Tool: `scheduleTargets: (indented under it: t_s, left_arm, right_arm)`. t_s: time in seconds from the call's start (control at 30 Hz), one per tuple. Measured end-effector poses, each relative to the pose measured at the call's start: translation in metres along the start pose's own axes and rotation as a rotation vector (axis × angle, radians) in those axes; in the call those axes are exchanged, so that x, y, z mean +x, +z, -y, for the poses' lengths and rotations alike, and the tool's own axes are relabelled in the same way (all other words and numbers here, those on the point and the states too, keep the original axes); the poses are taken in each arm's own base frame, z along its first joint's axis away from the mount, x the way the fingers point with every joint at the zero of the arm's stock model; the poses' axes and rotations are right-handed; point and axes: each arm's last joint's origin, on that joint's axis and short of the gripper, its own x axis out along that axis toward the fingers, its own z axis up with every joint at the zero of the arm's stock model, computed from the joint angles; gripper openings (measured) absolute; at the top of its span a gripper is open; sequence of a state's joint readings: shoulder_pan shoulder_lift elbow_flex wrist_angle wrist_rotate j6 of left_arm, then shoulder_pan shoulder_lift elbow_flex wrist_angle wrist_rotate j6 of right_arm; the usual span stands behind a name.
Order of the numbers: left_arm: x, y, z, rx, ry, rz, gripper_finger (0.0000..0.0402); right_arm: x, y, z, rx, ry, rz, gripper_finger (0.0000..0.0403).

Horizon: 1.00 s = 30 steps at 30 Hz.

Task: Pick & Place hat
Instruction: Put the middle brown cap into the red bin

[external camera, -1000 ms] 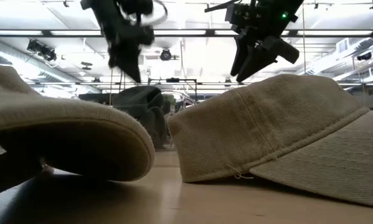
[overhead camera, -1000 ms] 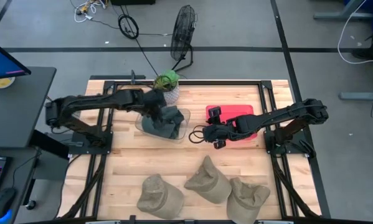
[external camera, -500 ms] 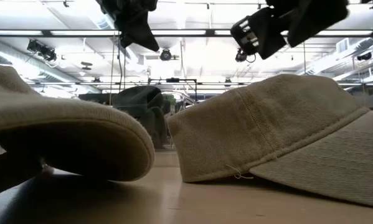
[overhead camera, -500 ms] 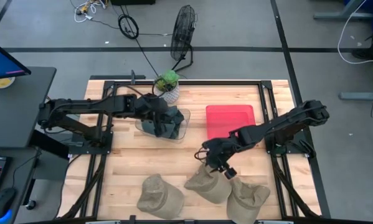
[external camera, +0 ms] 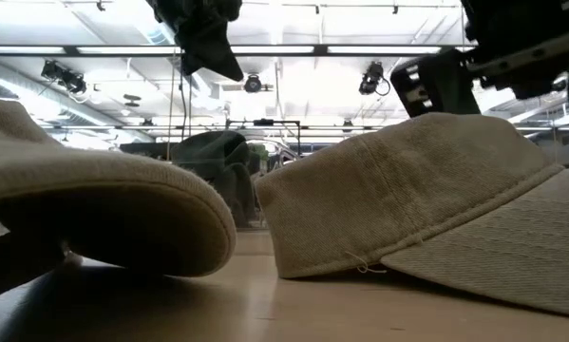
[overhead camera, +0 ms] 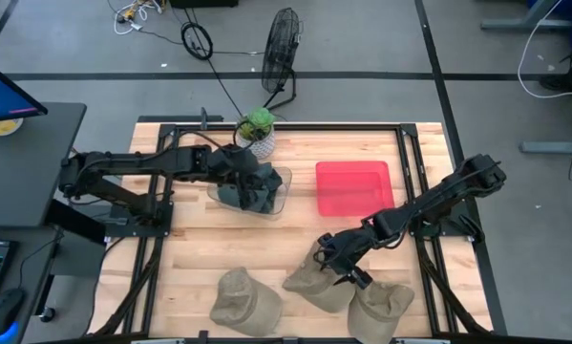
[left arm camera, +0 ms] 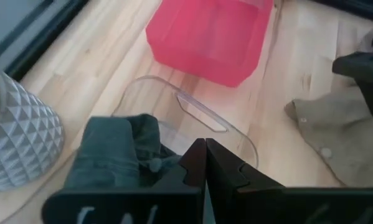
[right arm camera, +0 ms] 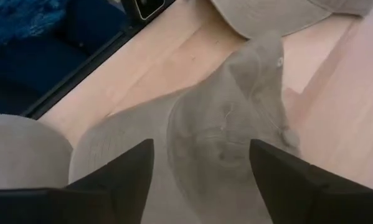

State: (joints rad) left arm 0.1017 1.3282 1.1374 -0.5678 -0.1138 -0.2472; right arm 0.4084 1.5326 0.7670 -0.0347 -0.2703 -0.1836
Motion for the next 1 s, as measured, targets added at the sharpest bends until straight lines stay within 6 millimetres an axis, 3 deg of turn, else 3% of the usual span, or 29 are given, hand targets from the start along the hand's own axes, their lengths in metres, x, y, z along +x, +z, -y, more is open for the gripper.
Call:
scheduleTargets:
  t_s: [0.27,0.5,0.63,0.87,1.0]
  left_arm:
    - [0.023,-0.004,0.005,0.065,-0.033,-0.06,0.0022]
    - [0.031,0.0,0.006,0.138,-0.042,-0.018,0.0085]
    - [0.029,0.002,0.007,0.132,-0.045,-0.005,0.0121]
    - [0.029,0.001,0.006,0.132,-0.043,-0.01,0.0146]
    - [0.029,0.001,0.006,0.132,-0.043,-0.012,0.0147]
  right_arm:
    - [0.015,-0.013,0.003,-0.041,-0.021,0.02,0.0261]
    - [0.031,-0.024,0.009,-0.049,-0.008,-0.028,0.0224]
    - [0.027,-0.02,0.013,-0.043,-0.018,-0.034,0.0173]
    - [0.019,-0.002,0.021,-0.007,0.007,-0.153,0.0023]
    - [0.006,0.011,0.021,0.035,0.028,-0.29,0.0018]
